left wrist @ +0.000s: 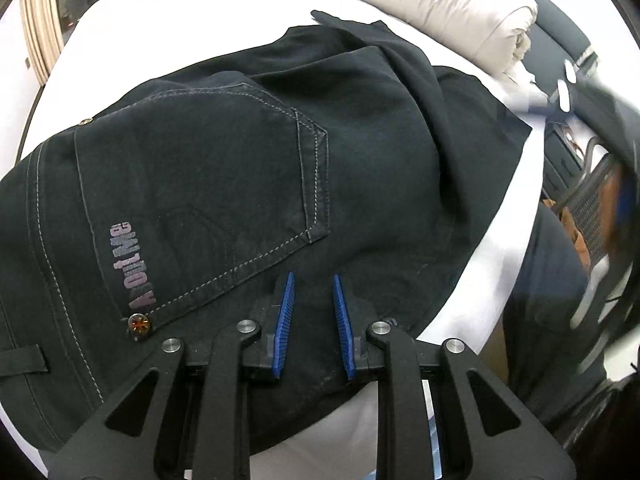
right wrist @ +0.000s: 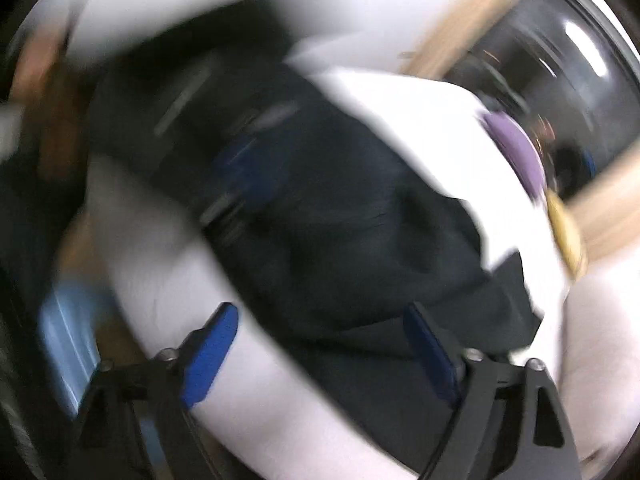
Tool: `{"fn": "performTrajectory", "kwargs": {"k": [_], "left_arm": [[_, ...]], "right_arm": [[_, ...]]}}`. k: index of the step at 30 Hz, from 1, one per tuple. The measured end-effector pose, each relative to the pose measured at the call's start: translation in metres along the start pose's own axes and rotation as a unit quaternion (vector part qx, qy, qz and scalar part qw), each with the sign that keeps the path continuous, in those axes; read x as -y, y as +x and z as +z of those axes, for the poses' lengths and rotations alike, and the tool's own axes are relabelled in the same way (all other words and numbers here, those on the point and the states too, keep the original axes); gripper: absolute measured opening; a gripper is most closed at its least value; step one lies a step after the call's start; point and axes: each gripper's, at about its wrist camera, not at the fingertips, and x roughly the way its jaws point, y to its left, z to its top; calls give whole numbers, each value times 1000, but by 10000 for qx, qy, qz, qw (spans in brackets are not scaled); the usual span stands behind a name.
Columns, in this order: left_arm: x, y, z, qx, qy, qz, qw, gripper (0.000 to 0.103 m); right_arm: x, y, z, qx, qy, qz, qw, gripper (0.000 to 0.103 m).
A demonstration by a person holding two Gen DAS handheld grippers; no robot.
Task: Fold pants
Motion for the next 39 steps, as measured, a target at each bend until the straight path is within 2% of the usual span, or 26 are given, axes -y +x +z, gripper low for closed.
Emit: {"fn": "performTrajectory", "kwargs": {"k": [3,4,5,7,9,12,17,19,20,21,22,23,24,27,30,32,34,35,36,39], "left_arm": [[-1,7,-1,8,-105,-35,9999,20],[-3,5,-1,4,-115,-37,9999,20],[-4,5,-1,4,-115,-31,9999,20],[-6,3,-3,17,-109,-8,9999,20],[-6,3,-4,40,-116,12,9999,20],[-5,3,-4,76,-215,-16,9997,20],[-13,0,-8,79,-319,-143,9994,20],[-15,0,-8,79,-329,-178,9993,20],[-16,0,-7,82,-330,-188,9992,20],[-15,0,-6,81,-333,-191,9992,20],[-16,0,-5,81,-330,-189,9992,20],[-16,-1,-5,81,-325,-179,9993,20],[-17,-2,-4,81,-319,-167,9993,20],[-15,-3,-3,74,-309,-121,9994,20],[-11,-4,-2,65,-287,-74,9995,20],[-8,-3,-1,62,-255,-24,9997,20],[-6,-3,0,59,-218,33,9997,20],[-5,-2,1,45,-196,70,9998,20],[-5,-3,2,31,-180,100,9998,20],[-3,-3,3,13,-180,167,9997,20]], "right_arm": [[83,16,20,-69,1403,-249,9898,84],[122,32,28,-133,2033,-357,9784,83],[142,42,32,-243,2350,-453,9706,83],[189,81,43,-736,3123,-751,9441,83],[222,112,48,-843,3570,-690,9277,81],[253,168,58,-1277,3750,-1122,9113,80],[273,219,51,-1804,4100,-1178,8863,79],[271,225,50,-1757,4160,-1101,8854,76],[268,226,52,-1706,4050,-1085,8917,74],[266,226,55,-1645,3961,-1019,8976,62],[261,226,60,-1586,3790,-926,9070,44],[260,225,62,-1604,3704,-967,9098,34],[260,223,62,-1614,3698,-986,9097,9],[268,195,53,-1263,4037,-945,9012,4],[282,129,26,-457,4635,-892,8804,4],[287,92,2,-163,4869,-1027,8673,3],[292,57,-31,23,5158,-1133,8492,3],[295,37,-53,142,5380,-1151,8349,3],[297,25,-69,204,5507,-1194,8258,3],[294,-9,-138,220,6062,-1427,7821,3]]}}
